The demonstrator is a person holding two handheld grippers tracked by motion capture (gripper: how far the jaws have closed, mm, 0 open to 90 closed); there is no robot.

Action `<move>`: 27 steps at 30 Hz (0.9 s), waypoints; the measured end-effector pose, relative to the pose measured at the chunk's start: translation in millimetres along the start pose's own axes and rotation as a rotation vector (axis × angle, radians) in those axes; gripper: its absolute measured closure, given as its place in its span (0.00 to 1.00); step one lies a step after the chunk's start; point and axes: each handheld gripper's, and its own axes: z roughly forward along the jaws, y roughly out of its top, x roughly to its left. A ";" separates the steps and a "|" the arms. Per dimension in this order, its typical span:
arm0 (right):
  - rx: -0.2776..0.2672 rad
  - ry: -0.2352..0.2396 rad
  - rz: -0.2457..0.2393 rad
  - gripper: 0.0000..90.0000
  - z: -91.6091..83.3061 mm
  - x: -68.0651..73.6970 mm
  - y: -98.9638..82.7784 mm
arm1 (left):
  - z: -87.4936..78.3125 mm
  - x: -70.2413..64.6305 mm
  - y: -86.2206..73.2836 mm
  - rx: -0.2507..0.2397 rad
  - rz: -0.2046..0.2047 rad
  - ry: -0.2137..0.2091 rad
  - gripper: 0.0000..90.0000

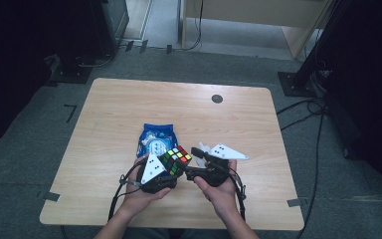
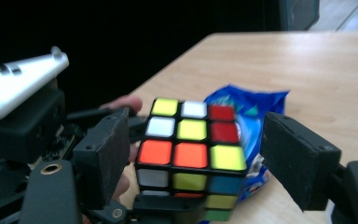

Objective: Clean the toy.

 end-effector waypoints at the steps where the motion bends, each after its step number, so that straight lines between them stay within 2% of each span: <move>1: 0.018 -0.015 -0.002 0.27 3.6 2.3 -1.7 | 0.1 -0.7 0.3 -0.001 0.001 -0.002 0.38; 4: 0.048 -0.031 0.011 0.28 11.4 3.5 -6.7 | 0.1 -4.2 1.1 -0.005 0.020 0.001 0.38; 6: 0.057 -0.034 0.026 0.33 12.9 2.5 -8.8 | 0.2 -6.4 1.8 -0.002 0.033 0.005 0.38; 7: 0.049 -0.019 0.035 0.37 12.3 2.4 -9.5 | 0.5 -7.1 1.8 -0.001 0.039 0.009 0.38; 12: 0.043 -0.053 -0.020 0.38 10.7 7.0 -10.3 | 2.0 -8.0 1.7 0.000 0.039 0.006 0.38; 14: 0.049 -0.076 -0.071 0.38 10.9 10.1 -10.7 | 3.1 -8.1 1.3 0.009 0.038 0.005 0.38; 18: 0.071 -0.167 -0.275 0.38 13.5 24.8 -12.8 | 5.6 -9.3 1.1 0.030 0.047 0.015 0.37; 20: 0.094 -0.178 -0.314 0.38 15.6 28.0 -13.1 | 6.0 -9.1 0.7 0.039 0.054 0.021 0.37; 23: 0.111 -0.150 -0.272 0.37 16.8 23.0 -11.3 | 5.7 -7.6 0.6 0.045 0.058 0.021 0.38; 25: 0.090 -0.115 -0.244 0.33 14.9 19.1 -9.7 | 5.5 -2.7 0.7 0.053 0.028 0.011 0.38; 27: 0.052 -0.085 -0.215 0.28 9.8 15.0 -5.5 | 5.0 4.5 0.4 0.064 -0.004 0.031 0.38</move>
